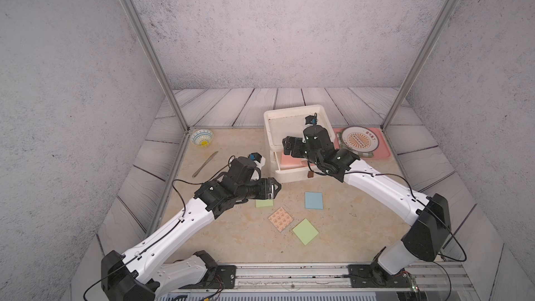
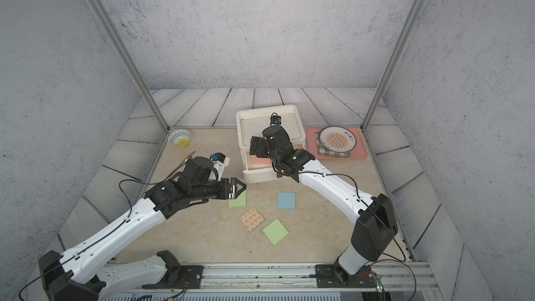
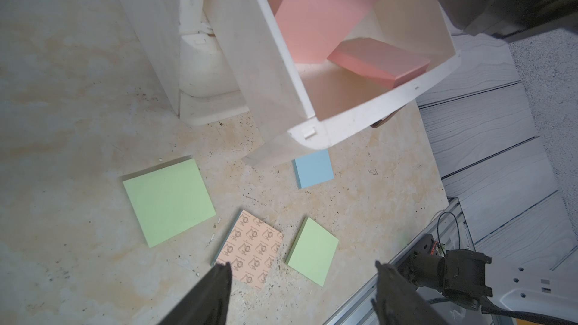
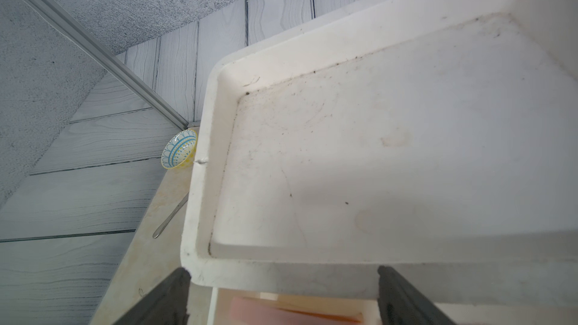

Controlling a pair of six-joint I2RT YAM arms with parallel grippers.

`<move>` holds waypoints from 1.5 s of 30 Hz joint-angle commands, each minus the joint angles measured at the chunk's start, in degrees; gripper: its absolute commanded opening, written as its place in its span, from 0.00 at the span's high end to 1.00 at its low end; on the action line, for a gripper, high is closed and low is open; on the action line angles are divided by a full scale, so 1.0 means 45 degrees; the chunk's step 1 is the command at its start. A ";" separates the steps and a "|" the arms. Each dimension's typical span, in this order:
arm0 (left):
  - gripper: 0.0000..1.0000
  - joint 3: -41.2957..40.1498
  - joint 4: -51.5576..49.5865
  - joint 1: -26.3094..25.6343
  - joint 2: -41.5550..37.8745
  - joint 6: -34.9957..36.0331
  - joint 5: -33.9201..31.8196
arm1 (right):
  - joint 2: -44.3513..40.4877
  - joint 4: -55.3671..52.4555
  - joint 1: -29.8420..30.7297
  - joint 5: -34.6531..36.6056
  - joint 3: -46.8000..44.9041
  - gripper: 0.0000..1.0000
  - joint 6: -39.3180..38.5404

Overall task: Please put the sticky notes in the drawer by color
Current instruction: Place the sticky notes in the drawer, then close the drawer in the storage box.

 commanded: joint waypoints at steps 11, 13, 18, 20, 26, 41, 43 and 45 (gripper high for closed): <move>0.23 -0.0157 0.0435 0.0077 0.0257 -0.0156 0.0355 | -0.3267 -0.2804 0.0007 -0.0981 -0.0882 0.43 -0.0602; 0.23 -0.0181 0.0391 0.0077 0.0198 -0.0150 0.0319 | -0.3549 -0.2739 0.0019 -0.1852 -0.1511 0.46 -0.0374; 0.23 -0.0228 0.0173 0.0135 0.0057 0.0088 -0.0008 | -0.4459 -0.3813 0.0016 -0.3409 -0.2563 0.50 0.0075; 0.23 -0.0023 -0.0076 0.0421 0.0109 0.0324 -0.0180 | -0.4943 -0.4121 0.0031 -0.3793 -0.3161 0.54 0.0388; 0.22 0.2697 -0.0369 0.2920 0.1407 0.1666 0.0138 | -0.5972 -0.3053 0.0037 -0.3715 -0.5468 0.54 0.0957; 0.44 1.3771 -0.2280 0.3793 1.1048 0.2547 0.1941 | -0.5169 -0.2037 0.0039 -0.3307 -0.5762 0.58 0.0678; 0.46 1.4074 -0.2112 0.3606 1.1243 0.2452 0.2003 | -0.5188 -0.1880 0.0029 -0.3311 -0.5945 0.59 0.0716; 0.51 1.4222 -0.2040 0.3404 1.1335 0.2460 0.1623 | -0.5160 -0.1697 0.0042 -0.3342 -0.6113 0.60 0.0714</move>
